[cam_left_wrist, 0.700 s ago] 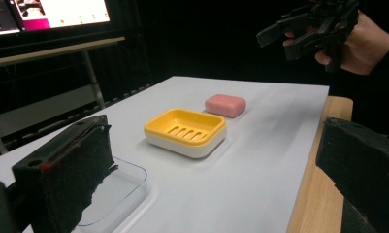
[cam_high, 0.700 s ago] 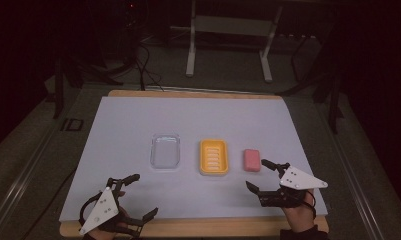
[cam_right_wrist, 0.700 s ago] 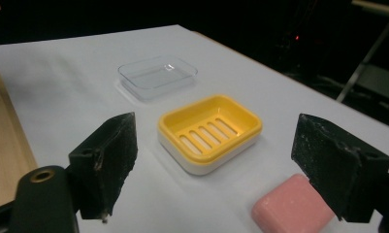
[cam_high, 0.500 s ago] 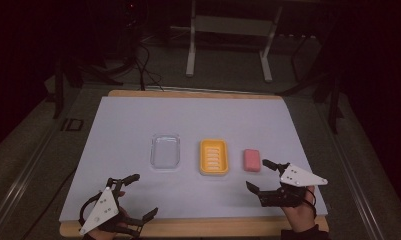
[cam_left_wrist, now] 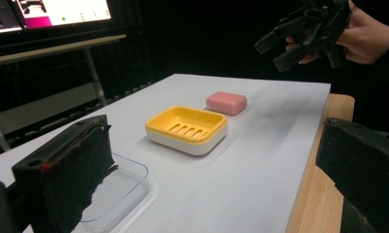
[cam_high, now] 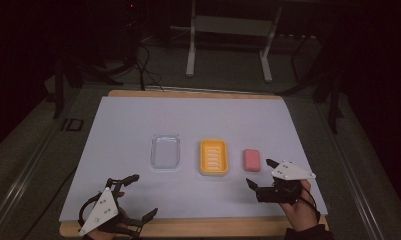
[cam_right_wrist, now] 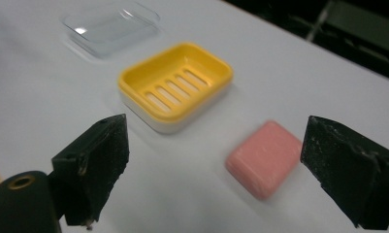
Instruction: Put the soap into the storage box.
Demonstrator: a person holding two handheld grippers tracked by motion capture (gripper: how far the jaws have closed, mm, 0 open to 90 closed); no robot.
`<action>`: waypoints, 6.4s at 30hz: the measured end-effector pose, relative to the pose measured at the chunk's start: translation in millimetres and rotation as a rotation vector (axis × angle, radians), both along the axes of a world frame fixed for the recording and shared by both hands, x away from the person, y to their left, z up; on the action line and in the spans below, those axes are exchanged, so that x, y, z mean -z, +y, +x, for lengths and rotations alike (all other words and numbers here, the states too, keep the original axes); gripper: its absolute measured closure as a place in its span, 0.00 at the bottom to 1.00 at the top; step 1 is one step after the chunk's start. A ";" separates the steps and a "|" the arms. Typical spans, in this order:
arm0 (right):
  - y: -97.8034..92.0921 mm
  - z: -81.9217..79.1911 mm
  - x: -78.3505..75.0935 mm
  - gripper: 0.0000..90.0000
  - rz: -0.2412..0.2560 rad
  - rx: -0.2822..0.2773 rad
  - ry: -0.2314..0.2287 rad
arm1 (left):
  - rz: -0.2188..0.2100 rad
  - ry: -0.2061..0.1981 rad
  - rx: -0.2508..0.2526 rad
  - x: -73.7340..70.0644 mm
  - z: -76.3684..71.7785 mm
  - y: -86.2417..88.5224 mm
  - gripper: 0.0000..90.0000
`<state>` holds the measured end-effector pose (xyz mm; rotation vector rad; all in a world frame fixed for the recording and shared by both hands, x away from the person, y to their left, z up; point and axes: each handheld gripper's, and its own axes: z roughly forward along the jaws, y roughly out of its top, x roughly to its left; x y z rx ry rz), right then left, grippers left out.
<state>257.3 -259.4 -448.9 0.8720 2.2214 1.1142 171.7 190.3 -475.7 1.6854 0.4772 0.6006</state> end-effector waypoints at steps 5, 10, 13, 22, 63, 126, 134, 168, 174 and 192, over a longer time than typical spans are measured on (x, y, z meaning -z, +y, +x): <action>2.9 4.1 1.2 0.12 -0.065 0.005 -0.009 | 0.010 -0.002 0.002 0.3 -0.5 -1.0 0.01; 7.8 10.0 4.4 0.15 -0.082 -0.025 0.174 | 0.015 0.000 0.002 0.4 -0.3 -1.2 0.00; 10.5 13.2 9.4 0.15 -0.090 -0.025 0.274 | 0.025 0.002 0.000 1.1 -0.2 -2.1 0.01; 18.6 14.4 13.7 0.24 -0.135 0.098 0.394 | 0.038 0.006 0.000 2.0 0.0 -3.4 0.01; 32.7 69.9 -1.0 0.25 -0.221 0.613 1.070 | 0.043 0.019 -0.002 3.1 0.8 -4.2 0.00; 50.6 168.9 49.8 0.38 -0.276 0.713 0.903 | 0.063 0.036 0.021 4.9 1.8 -5.4 0.00; 46.8 167.7 46.4 0.42 -0.237 0.754 0.960 | 0.066 0.036 0.019 5.3 2.1 -5.8 0.01; 60.1 157.3 -35.6 0.42 -0.218 0.747 0.910 | 0.067 0.033 0.014 5.3 2.2 -6.5 0.00; 71.5 155.1 -43.2 0.42 -0.223 0.733 0.904 | 0.068 0.034 0.014 5.2 1.9 -6.4 0.00; 114.9 147.4 -49.7 0.42 -0.215 0.648 0.884 | 0.067 0.031 0.009 5.2 1.9 -6.6 0.00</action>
